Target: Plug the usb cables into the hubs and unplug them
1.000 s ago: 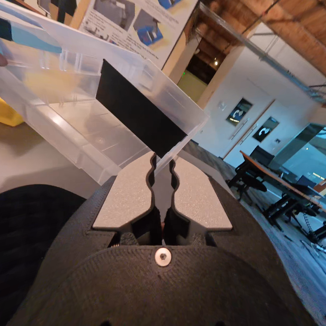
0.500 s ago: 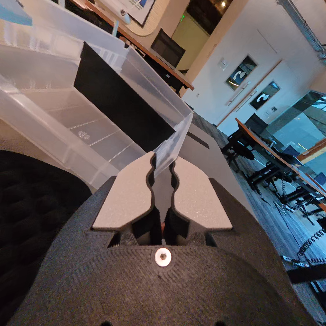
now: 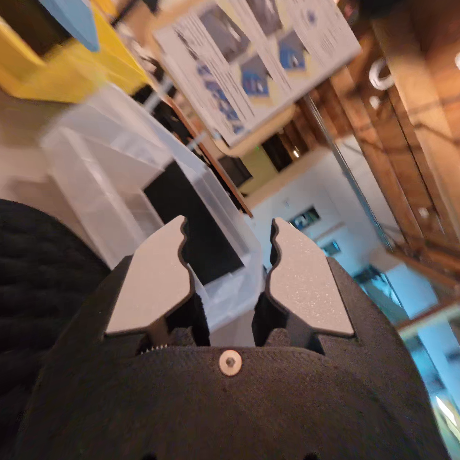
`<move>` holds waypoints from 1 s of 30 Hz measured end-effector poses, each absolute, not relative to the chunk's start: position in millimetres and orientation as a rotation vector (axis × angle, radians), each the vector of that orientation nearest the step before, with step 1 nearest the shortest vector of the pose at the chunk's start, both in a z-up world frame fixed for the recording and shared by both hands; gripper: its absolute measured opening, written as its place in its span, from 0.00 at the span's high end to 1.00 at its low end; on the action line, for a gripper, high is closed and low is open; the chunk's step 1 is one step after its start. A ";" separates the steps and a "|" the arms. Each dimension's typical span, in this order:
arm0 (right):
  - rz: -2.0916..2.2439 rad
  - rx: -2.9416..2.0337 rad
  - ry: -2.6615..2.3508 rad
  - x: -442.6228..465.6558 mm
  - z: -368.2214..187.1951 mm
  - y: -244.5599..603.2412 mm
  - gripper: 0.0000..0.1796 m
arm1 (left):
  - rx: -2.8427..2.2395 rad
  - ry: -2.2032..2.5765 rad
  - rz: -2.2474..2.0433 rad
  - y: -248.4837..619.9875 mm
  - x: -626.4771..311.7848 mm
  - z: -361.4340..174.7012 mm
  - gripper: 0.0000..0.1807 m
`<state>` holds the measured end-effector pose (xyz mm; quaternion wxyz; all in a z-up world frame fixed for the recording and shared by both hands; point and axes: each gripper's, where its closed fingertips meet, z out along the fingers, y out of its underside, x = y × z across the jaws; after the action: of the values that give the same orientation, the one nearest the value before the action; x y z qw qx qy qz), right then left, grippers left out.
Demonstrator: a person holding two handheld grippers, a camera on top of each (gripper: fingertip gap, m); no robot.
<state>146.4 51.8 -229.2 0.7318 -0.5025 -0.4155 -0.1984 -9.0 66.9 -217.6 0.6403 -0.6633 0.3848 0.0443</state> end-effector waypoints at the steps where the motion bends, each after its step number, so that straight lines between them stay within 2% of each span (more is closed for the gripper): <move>1: -0.413 -1.073 -1.005 130.6 -234.6 46.8 0.67 | -1.543 0.953 0.183 60.7 -22.4 -228.8 0.60; 3: -0.406 -1.064 -1.166 106.3 -251.0 42.9 0.69 | -1.639 1.069 0.318 51.2 -53.9 -259.8 0.60; 6: -0.470 -1.167 -1.376 91.6 -282.9 48.7 0.66 | -1.777 1.114 0.447 40.6 -97.1 -295.9 0.57; 9: -0.475 -1.277 -1.490 86.9 -302.9 53.1 0.72 | -1.727 1.102 0.563 40.7 -115.7 -293.7 0.53; 14: -0.589 -1.319 -1.611 85.4 -308.9 60.9 0.76 | -1.768 1.276 0.608 50.1 -119.1 -316.4 0.61; 18: -0.609 -1.360 -1.665 83.6 -316.8 65.1 0.82 | -1.788 1.295 0.705 61.3 -139.7 -322.3 0.81; 30: -0.825 -1.557 -1.590 166.9 -319.2 87.8 0.82 | -1.907 1.208 0.743 35.7 -228.8 -320.5 0.80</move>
<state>166.9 87.8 -319.2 0.3746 -0.6084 -0.6209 -0.3224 -228.8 35.7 -320.5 0.3731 -0.7446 0.4716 0.2898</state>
